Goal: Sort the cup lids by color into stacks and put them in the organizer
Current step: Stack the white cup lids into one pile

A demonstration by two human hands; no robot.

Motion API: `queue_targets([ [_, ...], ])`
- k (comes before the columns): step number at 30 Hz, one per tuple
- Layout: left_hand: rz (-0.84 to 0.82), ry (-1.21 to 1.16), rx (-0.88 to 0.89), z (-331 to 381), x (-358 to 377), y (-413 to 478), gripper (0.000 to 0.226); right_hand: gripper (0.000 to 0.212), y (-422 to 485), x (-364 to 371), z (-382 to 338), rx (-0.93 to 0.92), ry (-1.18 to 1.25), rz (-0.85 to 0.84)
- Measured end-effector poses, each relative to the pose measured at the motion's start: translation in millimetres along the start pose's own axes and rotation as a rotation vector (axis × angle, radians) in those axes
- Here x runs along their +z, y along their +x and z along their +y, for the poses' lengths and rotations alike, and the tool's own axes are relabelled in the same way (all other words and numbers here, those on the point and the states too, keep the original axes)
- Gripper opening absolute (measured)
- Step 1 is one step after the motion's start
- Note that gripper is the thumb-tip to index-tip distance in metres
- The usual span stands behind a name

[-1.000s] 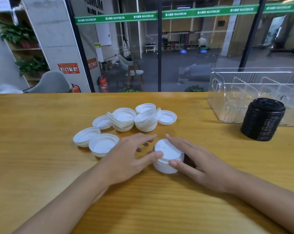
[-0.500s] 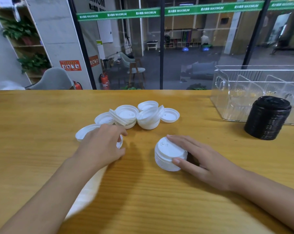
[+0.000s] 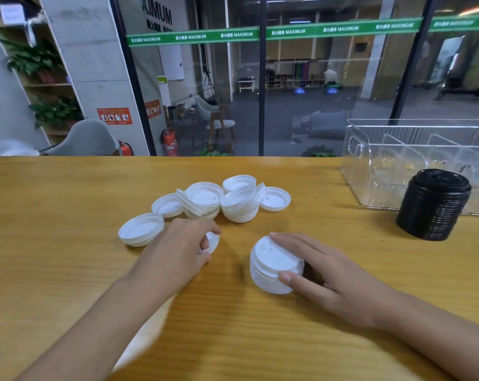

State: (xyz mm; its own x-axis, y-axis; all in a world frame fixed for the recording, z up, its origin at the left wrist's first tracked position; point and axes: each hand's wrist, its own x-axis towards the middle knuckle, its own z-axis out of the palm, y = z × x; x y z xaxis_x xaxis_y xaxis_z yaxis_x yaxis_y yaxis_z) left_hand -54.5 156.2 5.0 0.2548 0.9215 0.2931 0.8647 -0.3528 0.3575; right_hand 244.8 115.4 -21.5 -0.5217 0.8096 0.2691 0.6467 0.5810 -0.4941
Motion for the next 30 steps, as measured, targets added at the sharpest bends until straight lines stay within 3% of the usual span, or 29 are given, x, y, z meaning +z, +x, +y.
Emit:
queue_targets([
  [6,0.072,-0.043,0.029,11,-4,0,0.047,0.061,0,0,0,0.005,0.013,0.001],
  [9,0.185,-0.089,0.082,20,-8,-4,0.045,0.062,0,1,1,0.004,0.006,-0.001],
  [12,0.323,-0.200,0.176,25,-9,-7,0.043,0.065,0,2,3,-0.001,0.008,0.005],
  [16,0.405,-0.412,0.149,34,-9,-8,0.041,0.067,-1,2,3,-0.004,0.023,0.033],
  [21,0.319,-0.741,-0.002,38,-8,-6,0.030,0.080,0,2,2,0.013,0.076,0.076],
  [25,0.147,-0.960,-0.107,44,-3,-5,0.025,0.096,1,2,0,0.006,0.126,0.073],
  [30,0.049,-0.971,-0.118,52,17,-11,0.022,0.097,2,2,1,0.009,0.126,0.078],
])
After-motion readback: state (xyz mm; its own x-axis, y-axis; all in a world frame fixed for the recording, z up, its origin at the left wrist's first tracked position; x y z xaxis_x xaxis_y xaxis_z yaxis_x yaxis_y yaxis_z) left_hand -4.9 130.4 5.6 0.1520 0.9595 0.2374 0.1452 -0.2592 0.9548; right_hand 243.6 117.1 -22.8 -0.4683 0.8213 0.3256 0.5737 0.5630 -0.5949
